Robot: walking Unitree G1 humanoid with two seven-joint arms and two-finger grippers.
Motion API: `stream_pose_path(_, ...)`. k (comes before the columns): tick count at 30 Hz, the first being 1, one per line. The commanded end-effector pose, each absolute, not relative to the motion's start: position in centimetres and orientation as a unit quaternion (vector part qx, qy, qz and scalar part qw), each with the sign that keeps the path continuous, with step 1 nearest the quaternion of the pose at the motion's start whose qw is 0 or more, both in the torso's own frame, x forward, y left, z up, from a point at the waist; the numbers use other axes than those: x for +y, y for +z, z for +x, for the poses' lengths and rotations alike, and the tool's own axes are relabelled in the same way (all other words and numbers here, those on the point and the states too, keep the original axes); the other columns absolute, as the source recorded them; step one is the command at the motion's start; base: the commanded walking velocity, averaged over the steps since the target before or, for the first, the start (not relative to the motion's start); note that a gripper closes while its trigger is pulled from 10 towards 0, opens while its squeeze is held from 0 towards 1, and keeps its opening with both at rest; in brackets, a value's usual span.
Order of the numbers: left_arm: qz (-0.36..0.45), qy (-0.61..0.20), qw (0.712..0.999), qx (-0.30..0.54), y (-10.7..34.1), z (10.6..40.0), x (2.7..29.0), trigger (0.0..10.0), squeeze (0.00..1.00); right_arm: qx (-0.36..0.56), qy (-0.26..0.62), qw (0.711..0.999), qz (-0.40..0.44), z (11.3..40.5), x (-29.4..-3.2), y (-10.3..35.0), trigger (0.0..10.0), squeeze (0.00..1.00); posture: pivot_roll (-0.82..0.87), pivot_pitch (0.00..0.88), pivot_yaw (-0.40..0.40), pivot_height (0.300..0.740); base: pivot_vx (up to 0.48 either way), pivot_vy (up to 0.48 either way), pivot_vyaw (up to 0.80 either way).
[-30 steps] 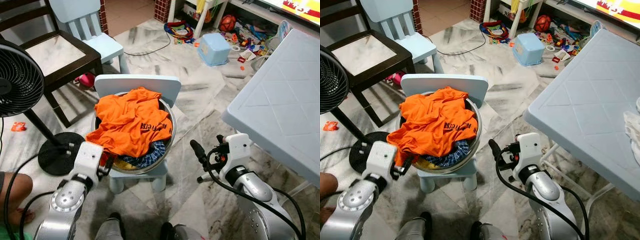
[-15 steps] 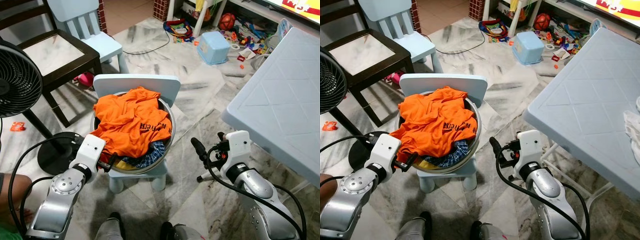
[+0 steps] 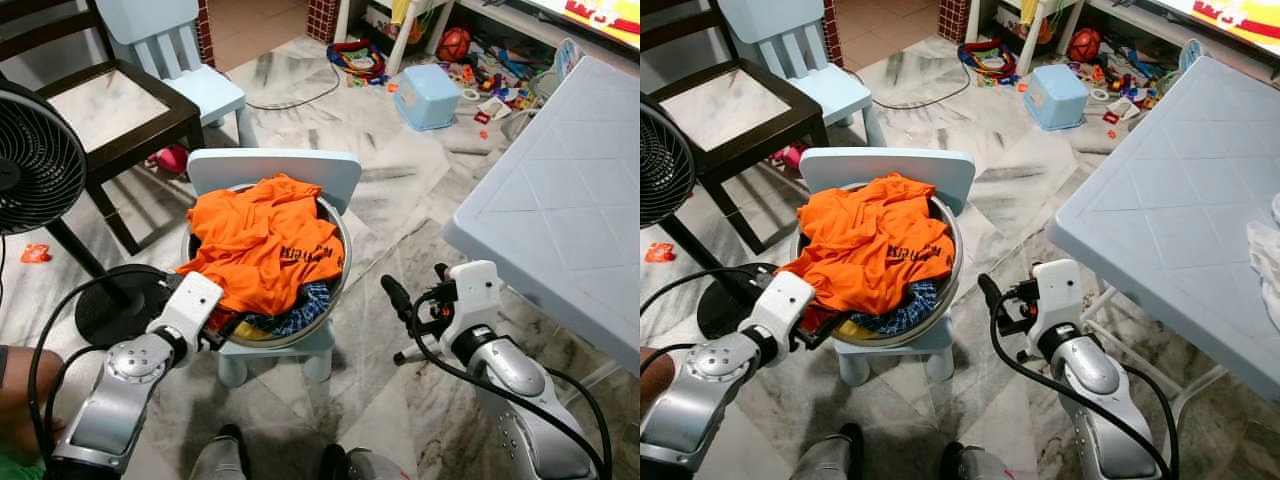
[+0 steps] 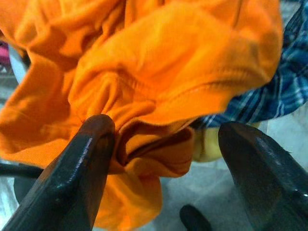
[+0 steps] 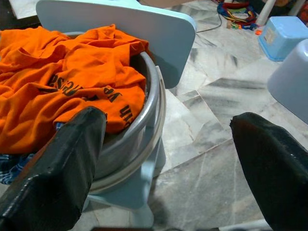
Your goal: Hang hanger
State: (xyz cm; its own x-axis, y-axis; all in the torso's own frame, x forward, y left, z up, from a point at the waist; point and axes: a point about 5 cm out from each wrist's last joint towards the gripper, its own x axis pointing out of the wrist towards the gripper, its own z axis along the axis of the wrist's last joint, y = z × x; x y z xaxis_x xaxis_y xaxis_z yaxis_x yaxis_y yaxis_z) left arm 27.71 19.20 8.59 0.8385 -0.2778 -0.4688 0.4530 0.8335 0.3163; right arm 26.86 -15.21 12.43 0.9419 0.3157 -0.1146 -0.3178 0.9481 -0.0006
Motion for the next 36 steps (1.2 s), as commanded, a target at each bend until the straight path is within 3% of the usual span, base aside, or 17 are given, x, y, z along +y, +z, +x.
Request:
stream_pose_path(1,0.224,-0.208,0.929,0.210,8.22,27.68,19.06,0.0,0.00,0.066,0.153,0.986,-0.013,26.64,-15.62,12.00,10.0,0.00,0.03,0.206,-0.108,0.740,0.000,0.000,0.00)
stream_pose_path(36,0.222,-0.196,0.932,0.210,7.63,28.56,19.65,0.0,0.00,0.063,0.175,0.982,-0.012,26.64,-15.32,12.15,10.0,0.00,0.03,0.186,-0.112,0.740,0.000,0.000,0.00)
